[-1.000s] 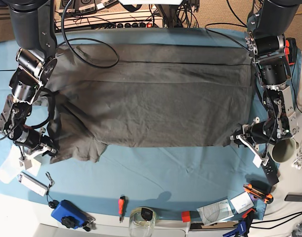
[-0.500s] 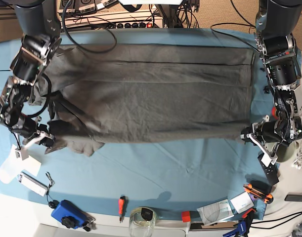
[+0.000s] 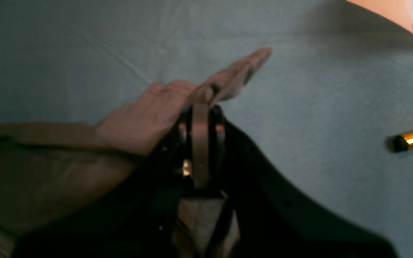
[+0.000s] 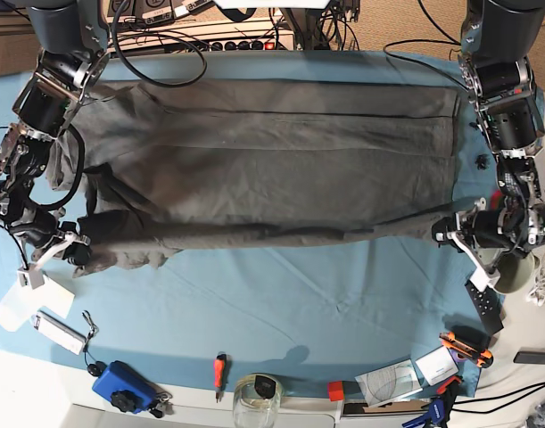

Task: Fold the T-shirt properly
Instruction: 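Lift the hem with both grippers and fold it over toward the shoulder edge, then lower the folded hem onto the shirt and open both grippers, then move the left gripper to the middle of the folded strip and grasp it, then fold the strip end with the left gripper toward the right gripper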

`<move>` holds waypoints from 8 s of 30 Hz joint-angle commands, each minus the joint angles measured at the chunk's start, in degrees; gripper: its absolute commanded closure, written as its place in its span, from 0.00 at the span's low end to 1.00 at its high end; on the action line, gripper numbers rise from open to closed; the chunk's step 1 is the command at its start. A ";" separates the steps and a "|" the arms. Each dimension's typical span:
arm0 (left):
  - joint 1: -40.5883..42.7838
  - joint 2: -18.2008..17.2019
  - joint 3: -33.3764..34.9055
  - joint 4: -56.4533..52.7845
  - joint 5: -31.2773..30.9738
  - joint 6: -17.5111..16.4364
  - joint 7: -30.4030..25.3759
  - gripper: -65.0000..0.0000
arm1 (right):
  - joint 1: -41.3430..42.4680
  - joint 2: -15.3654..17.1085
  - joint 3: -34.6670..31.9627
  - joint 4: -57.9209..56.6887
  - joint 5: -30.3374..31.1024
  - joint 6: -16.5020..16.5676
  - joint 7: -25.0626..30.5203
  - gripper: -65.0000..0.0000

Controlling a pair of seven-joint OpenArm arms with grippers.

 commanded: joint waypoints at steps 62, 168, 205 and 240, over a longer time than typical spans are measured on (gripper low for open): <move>24.11 -1.01 -5.90 29.92 -8.74 -4.39 1.44 1.00 | -19.52 2.56 11.52 16.65 13.62 -0.90 -8.96 1.00; 36.48 10.99 -12.02 26.10 -0.24 -3.50 1.44 1.00 | -32.68 2.56 11.52 27.80 9.77 -4.96 -10.36 0.76; 34.38 20.90 10.25 50.18 -10.40 -10.14 0.24 1.00 | -32.68 2.51 11.52 27.74 6.29 -4.94 -4.35 0.76; 24.59 30.08 43.89 39.85 21.07 -6.08 -13.88 1.00 | -32.70 2.51 11.52 27.69 3.32 -5.70 -2.84 0.76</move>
